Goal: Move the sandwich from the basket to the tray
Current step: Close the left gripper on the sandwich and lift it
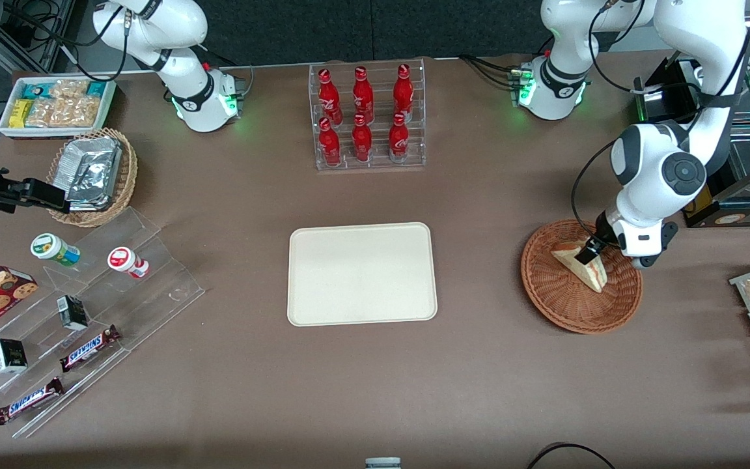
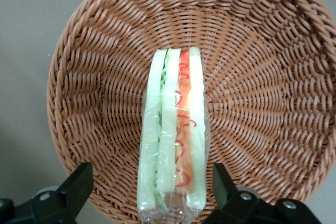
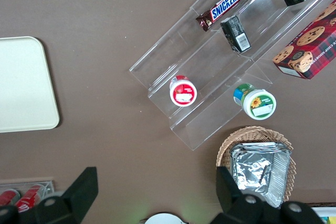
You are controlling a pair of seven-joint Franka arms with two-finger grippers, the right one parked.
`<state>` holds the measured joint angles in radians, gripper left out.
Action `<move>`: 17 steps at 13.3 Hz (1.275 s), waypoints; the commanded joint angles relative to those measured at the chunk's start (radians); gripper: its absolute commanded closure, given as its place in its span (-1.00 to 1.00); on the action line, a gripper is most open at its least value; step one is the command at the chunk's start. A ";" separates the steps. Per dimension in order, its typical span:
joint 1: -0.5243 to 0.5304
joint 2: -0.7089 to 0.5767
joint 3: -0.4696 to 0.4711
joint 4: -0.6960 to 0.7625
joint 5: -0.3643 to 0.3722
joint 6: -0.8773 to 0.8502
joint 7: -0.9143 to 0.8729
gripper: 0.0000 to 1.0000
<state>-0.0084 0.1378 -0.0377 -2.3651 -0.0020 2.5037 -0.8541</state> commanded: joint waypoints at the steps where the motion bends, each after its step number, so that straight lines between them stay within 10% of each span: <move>1: -0.007 -0.004 -0.005 -0.039 -0.010 0.046 -0.017 -1.00; 5: -0.012 0.005 -0.005 -0.042 -0.012 0.052 -0.071 -0.83; 8: -0.028 0.011 -0.007 -0.028 -0.010 0.053 -0.140 0.78; 9: -0.034 0.013 -0.007 -0.023 -0.010 0.053 -0.141 1.00; 17: -0.044 -0.023 -0.079 0.128 0.103 -0.217 -0.129 1.00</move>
<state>-0.0488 0.1415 -0.0936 -2.3115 0.0292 2.4252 -0.9737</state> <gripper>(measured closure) 0.833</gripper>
